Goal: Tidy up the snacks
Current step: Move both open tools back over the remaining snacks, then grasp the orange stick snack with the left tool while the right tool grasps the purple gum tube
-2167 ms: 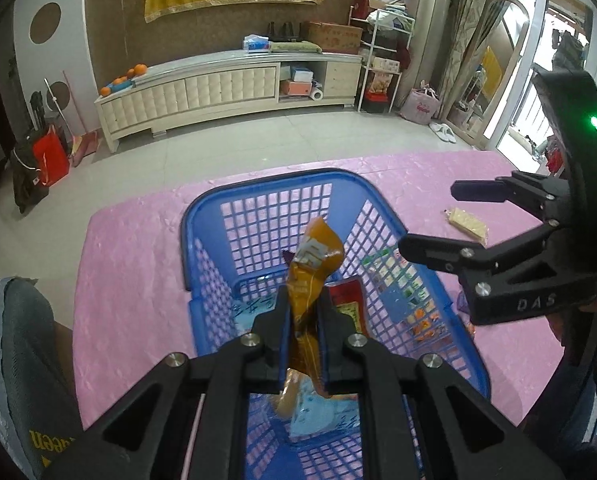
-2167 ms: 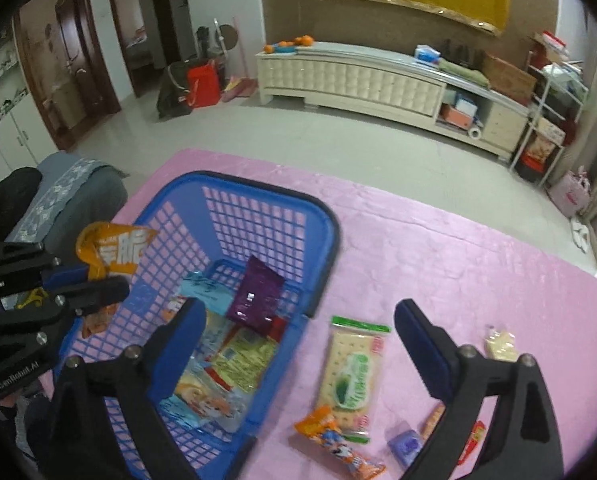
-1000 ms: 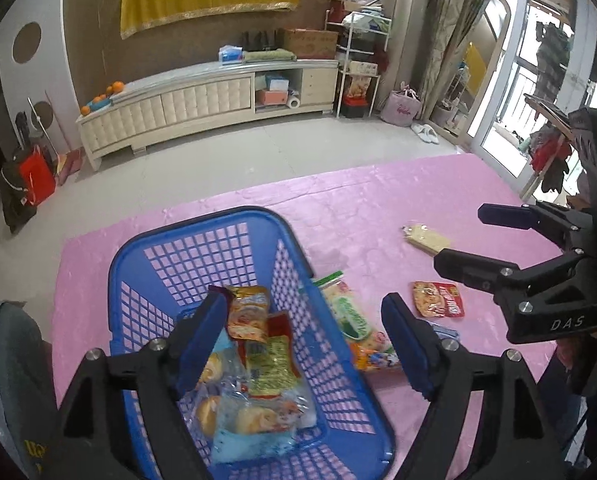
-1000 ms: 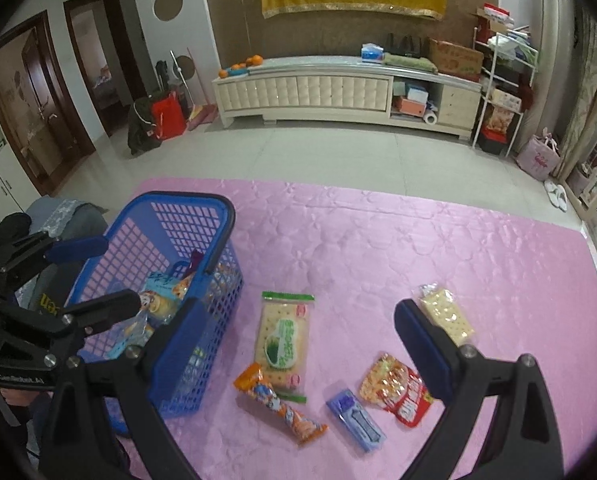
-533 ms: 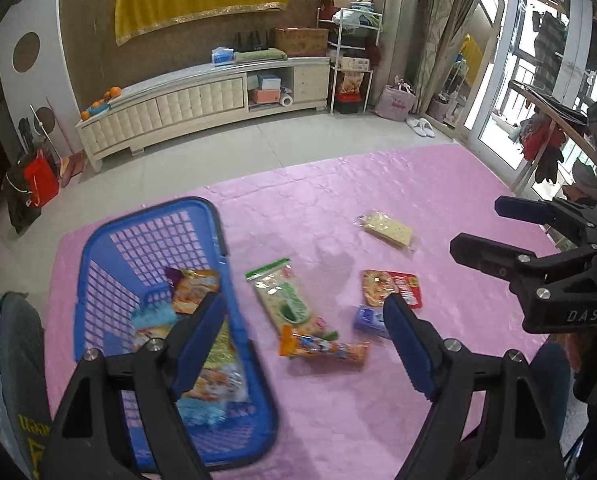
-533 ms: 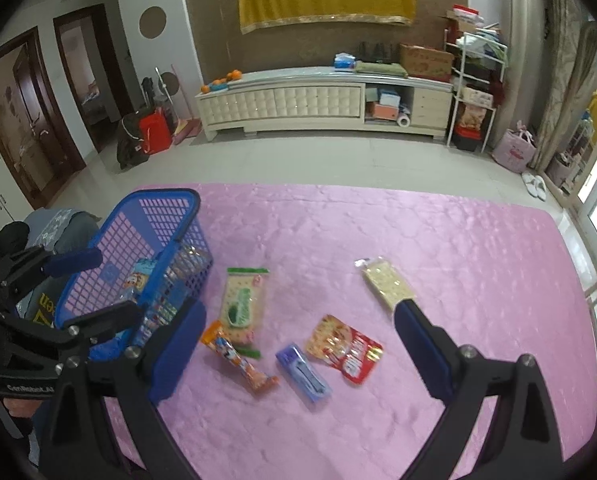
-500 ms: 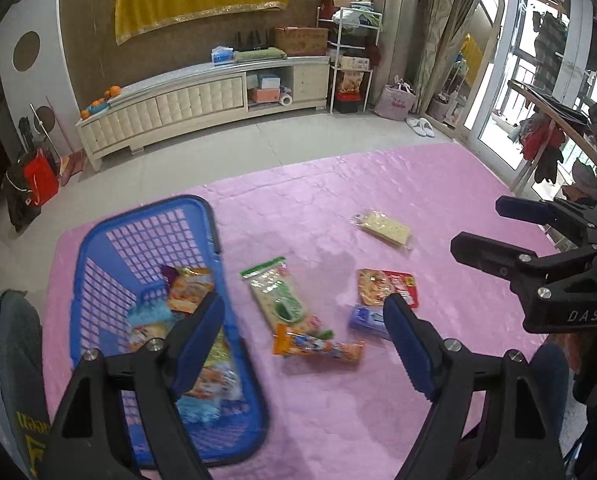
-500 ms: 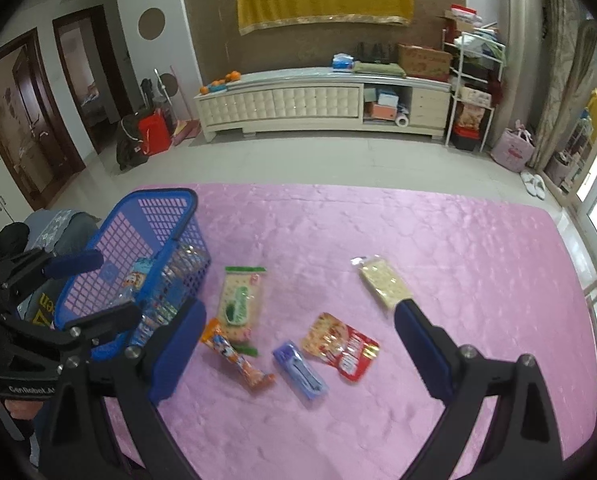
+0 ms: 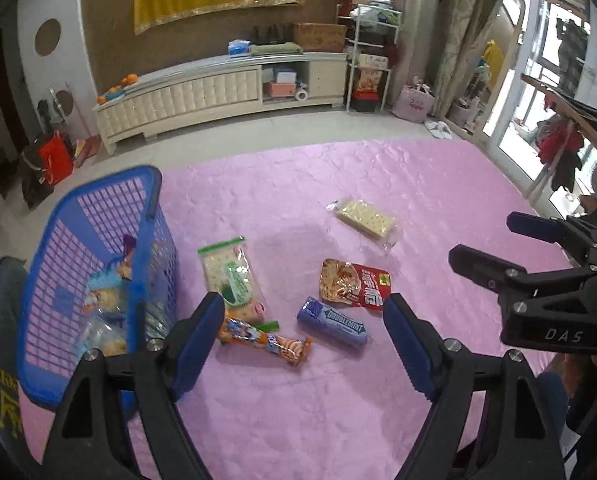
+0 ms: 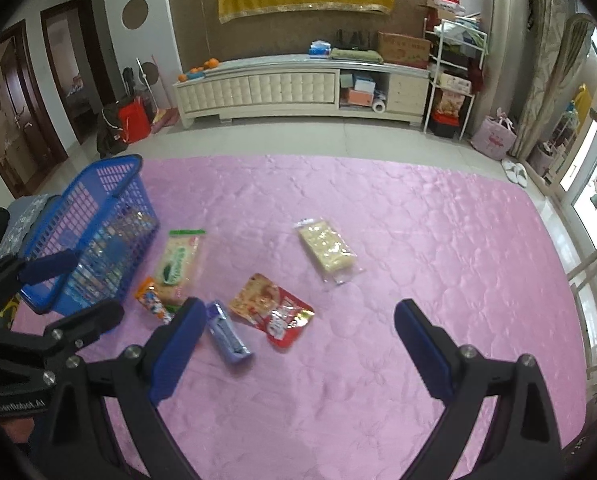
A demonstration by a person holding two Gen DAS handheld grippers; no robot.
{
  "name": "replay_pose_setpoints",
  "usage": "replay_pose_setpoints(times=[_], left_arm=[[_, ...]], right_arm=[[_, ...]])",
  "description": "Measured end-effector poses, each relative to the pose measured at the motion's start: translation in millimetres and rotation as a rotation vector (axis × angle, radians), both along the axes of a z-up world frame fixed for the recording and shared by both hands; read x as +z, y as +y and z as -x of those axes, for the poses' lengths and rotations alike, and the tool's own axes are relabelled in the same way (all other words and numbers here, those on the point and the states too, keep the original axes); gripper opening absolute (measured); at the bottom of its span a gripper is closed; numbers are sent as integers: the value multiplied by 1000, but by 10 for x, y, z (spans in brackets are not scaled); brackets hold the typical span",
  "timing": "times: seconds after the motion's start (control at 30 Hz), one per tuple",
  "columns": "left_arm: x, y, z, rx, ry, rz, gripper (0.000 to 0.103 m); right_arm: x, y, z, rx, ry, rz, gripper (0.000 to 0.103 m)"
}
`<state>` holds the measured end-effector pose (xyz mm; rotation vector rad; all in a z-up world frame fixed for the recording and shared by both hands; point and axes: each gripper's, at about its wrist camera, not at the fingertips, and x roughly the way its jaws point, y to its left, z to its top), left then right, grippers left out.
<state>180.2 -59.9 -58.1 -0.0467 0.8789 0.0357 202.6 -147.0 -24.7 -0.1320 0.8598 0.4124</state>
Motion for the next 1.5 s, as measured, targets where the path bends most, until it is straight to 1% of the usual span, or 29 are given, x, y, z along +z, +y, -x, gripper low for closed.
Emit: replay_pose_setpoints(times=[0.13,0.3,0.43,0.47,0.53,0.57,0.63,0.7,0.8,0.97,1.07,1.1,1.13,1.17,1.2,1.23,1.27,1.33,1.4,1.5], left_arm=[[-182,-66,14,59,25,31,80],[-441,-57,0,162,65,41,79],[-634,0,-30,208,90,25,67],[-698,30,-51,216,110,39,63],[-792,73,-79,234,140,60,59],[-839,96,-90,247,150,62,57],[-910,131,-114,263,163,55,56],[-989,175,-139,277,184,66,55],[-1104,240,-187,282,214,100,53],[-1218,332,-266,302,231,109,53],[-1240,338,-314,291,232,109,52],[-1248,335,-339,284,236,111,51],[-1254,338,-355,277,236,120,47],[-1260,355,-355,273,236,134,42],[-1270,373,-356,271,242,154,40],[-1279,388,-360,265,245,169,37],[-1285,401,-370,254,248,181,32],[-1294,413,-357,219,251,196,27],[-1279,405,-324,188,247,188,24],[-1215,359,-230,172,237,183,23]], right_arm=[[-138,-107,-42,-1,10,-27,97],[-377,-74,-102,26,32,-1,97],[-545,-2,-142,55,59,-2,97],[-585,21,-151,59,66,-3,97],[-678,66,-184,60,86,-9,97],[-702,88,-195,61,91,-12,97],[-766,125,-212,64,100,-12,97],[-811,147,-220,67,104,-8,97],[-881,138,-249,61,114,0,97],[-980,78,-280,55,143,-2,97],[-1001,81,-271,53,153,1,97],[-1006,78,-260,55,157,-2,97],[-1009,81,-251,57,158,-2,97],[-1017,105,-231,63,157,-3,97],[-1021,121,-213,73,157,-2,97],[-1021,128,-193,78,154,4,97],[-1019,127,-175,79,153,8,97],[-1020,112,-162,75,154,10,97],[-1015,87,-143,66,154,10,97],[-1006,83,-130,77,163,5,97]])
